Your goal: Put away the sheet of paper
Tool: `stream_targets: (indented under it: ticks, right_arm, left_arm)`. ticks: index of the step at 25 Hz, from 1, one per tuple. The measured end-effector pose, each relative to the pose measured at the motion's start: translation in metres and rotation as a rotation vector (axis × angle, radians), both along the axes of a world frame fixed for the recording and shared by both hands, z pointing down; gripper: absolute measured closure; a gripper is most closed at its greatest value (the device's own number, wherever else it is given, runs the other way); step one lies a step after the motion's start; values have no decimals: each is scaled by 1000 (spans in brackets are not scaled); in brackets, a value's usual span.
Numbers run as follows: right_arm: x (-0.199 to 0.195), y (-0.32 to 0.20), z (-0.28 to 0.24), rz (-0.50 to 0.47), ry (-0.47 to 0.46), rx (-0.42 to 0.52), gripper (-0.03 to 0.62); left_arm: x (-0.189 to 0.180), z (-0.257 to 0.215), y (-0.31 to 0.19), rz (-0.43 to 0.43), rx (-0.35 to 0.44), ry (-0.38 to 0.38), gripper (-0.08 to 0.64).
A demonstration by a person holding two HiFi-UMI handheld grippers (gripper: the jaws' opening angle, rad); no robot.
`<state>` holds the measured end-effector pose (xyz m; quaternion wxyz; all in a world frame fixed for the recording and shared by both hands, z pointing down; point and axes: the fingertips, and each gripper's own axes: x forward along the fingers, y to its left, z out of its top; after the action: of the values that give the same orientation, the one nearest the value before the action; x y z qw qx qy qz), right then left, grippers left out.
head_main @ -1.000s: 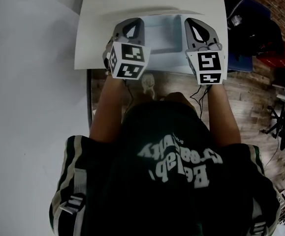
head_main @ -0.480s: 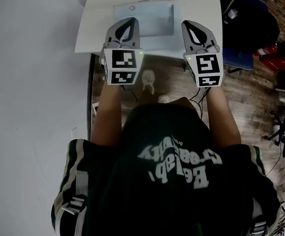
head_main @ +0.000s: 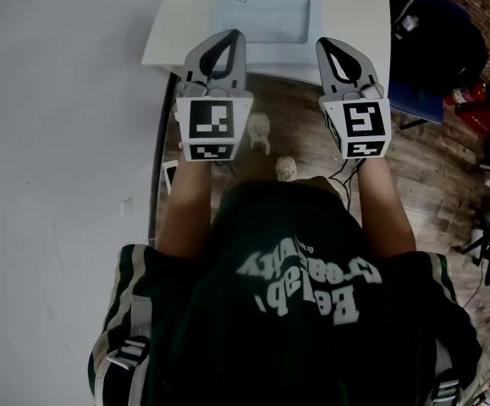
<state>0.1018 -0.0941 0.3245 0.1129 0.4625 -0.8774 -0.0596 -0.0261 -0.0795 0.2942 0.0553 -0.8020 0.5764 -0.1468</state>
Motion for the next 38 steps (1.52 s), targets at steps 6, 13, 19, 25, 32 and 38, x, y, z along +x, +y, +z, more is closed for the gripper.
stream_targets:
  ticks: [6,13,19,25,32,38]
  right_arm:
    - [-7,22,-14,-36,-23,25,598]
    - [-11,29,-19,-59,-23,43,598]
    - [-14,27,-24,-65,-22,56,600]
    - [-17,25,-24,-68,-19,53,600]
    - [-15,24,-29,-50,-22,66,600]
    - [-18,24,-32,-60,-20,86,600]
  left_arm:
    - [-1,-22,23,-13,68,38,558]
    - [-1,-31,35,-29,101,57,558]
    - [-6,-36,35,-42,122,62,558]
    - [-7,-35,30,-37,121,64,558]
    - [-4,-34,28,-21,118,62,558]
    - [-6,-34,24,-24,119,62,558]
